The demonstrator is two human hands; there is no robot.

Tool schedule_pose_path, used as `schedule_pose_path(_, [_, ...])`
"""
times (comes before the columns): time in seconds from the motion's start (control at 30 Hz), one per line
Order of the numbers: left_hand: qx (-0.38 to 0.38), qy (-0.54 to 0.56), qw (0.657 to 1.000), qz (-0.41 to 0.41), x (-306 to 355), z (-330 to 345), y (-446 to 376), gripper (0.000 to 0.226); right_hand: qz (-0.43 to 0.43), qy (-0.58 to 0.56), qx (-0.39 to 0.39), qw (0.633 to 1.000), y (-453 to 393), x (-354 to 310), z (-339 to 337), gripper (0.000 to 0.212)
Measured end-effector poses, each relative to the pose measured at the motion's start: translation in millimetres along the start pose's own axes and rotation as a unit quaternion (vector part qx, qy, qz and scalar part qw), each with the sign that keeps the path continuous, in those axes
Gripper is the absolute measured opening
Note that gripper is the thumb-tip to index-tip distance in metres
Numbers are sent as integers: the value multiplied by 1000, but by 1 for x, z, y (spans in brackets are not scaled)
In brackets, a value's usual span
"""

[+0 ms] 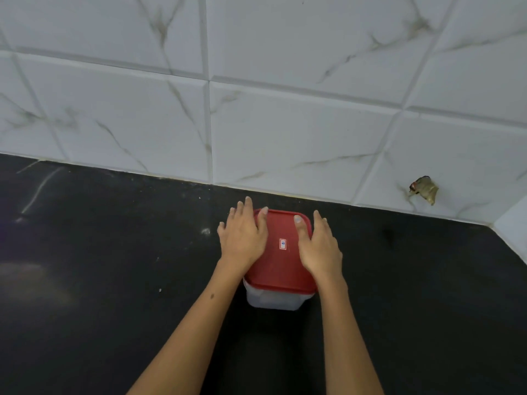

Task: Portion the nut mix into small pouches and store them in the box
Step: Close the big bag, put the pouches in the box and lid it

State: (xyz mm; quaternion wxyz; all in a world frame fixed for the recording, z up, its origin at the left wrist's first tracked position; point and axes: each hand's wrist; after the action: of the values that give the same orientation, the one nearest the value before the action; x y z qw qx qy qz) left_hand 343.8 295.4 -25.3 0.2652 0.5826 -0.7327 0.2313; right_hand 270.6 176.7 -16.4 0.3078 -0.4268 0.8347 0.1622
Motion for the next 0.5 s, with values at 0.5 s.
schedule_pose_path(0.5, [-57,84,994,-49,-7,19,32,55,-7,-42,4,999,31,12,18,58])
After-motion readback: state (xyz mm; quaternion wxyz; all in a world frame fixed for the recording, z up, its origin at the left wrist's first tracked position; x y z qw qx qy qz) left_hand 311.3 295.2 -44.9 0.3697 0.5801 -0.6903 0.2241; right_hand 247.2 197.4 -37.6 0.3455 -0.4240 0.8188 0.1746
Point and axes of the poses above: each hand's wrist, its own y-axis away from the middle knuckle, its own z-axis out of the palm, x = y × z, and after that the axes turned 4 degrees about -z, right-handed
